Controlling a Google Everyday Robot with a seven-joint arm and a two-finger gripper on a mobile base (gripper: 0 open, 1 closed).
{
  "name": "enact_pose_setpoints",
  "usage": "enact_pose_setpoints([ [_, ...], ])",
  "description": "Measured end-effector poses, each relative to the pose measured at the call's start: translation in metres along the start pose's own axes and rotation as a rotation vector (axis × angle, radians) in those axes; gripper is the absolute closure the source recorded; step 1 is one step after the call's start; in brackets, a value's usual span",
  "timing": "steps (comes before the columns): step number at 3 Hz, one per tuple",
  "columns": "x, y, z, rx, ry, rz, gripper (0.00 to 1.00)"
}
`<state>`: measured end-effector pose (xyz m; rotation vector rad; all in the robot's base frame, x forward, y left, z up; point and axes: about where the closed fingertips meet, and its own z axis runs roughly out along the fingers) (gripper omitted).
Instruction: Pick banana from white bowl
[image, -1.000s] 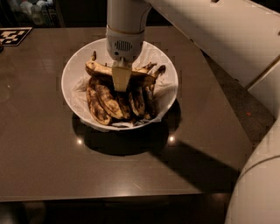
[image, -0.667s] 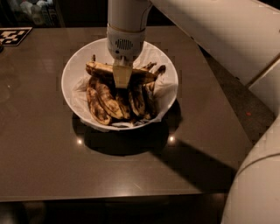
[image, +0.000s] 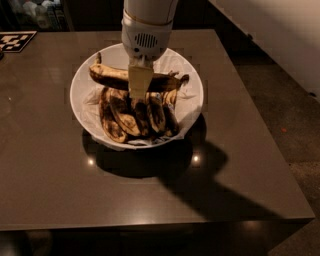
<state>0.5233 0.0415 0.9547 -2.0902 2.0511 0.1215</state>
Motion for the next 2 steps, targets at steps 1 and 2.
enact_pose_setpoints([
  [1,-0.002,0.014,-0.017,0.029,-0.016,-0.032,1.0],
  [2,0.0,0.034,-0.03,0.044,-0.025,-0.054,1.0],
])
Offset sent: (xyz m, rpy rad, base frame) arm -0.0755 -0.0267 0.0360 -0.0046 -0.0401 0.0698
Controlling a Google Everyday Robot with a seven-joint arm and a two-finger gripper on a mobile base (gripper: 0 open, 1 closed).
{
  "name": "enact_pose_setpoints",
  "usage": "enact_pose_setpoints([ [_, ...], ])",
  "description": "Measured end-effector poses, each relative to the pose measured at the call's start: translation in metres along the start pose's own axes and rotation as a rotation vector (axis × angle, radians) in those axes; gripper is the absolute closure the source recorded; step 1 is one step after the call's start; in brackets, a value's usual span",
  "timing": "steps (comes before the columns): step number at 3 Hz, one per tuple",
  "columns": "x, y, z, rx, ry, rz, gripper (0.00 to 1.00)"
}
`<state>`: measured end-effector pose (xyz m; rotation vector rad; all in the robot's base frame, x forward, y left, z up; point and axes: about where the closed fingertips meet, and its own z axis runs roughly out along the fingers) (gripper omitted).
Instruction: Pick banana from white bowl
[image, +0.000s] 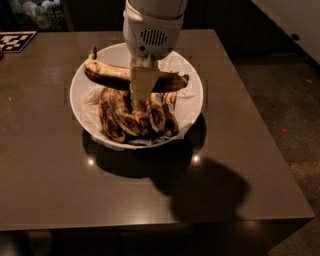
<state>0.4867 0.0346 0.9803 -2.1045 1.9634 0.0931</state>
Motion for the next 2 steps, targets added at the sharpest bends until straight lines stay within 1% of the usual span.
enact_pose_setpoints([
  [1,0.008,0.023,-0.013,0.013,-0.002,0.0,1.0],
  [2,0.019,0.041,-0.022,0.023,-0.004,0.011,1.0],
])
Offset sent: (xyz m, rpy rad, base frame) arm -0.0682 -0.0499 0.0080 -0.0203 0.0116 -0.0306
